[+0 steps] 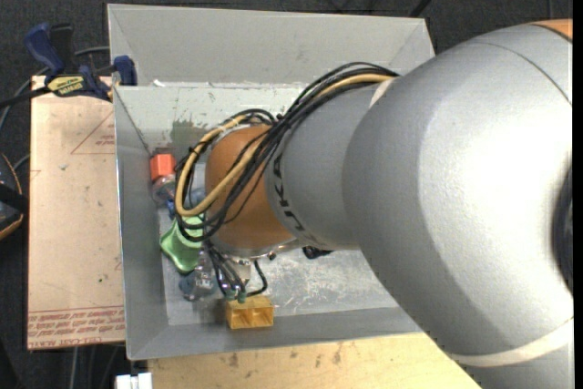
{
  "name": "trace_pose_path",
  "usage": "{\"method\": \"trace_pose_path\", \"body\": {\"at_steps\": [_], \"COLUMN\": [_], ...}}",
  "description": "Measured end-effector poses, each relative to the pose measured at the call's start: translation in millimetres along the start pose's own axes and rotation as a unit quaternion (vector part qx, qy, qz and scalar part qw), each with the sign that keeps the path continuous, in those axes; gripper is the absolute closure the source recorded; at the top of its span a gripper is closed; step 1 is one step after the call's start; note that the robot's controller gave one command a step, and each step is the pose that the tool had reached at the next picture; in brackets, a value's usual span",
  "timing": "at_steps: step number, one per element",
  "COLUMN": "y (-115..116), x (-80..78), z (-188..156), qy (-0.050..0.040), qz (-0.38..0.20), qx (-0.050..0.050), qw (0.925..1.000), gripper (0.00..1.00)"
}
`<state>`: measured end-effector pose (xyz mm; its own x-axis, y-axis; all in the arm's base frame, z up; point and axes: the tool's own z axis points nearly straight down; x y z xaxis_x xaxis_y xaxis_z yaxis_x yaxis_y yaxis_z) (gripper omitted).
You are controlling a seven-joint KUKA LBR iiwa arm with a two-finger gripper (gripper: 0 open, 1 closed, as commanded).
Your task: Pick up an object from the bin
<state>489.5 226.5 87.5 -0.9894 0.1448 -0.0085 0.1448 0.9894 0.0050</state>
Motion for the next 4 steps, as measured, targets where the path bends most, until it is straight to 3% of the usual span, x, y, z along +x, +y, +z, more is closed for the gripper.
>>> {"method": "trace_pose_path", "body": {"at_steps": [1,2,3,4], "y": [6,13,26,-50], "x": [-10.3,1.2,-6.0,-28.2], "z": [-152,-130,-20,-62], "qy": [-0.0001,0.0048,0.0076,0.0026], "qz": [-0.028,-0.048,-0.094,0.119], "qx": [0.000,0.002,0.003,0.003], "qw": [0.9996,0.9989,0.9955,0.9929], "gripper": [1.00,1.00,1.00,1.00]}}
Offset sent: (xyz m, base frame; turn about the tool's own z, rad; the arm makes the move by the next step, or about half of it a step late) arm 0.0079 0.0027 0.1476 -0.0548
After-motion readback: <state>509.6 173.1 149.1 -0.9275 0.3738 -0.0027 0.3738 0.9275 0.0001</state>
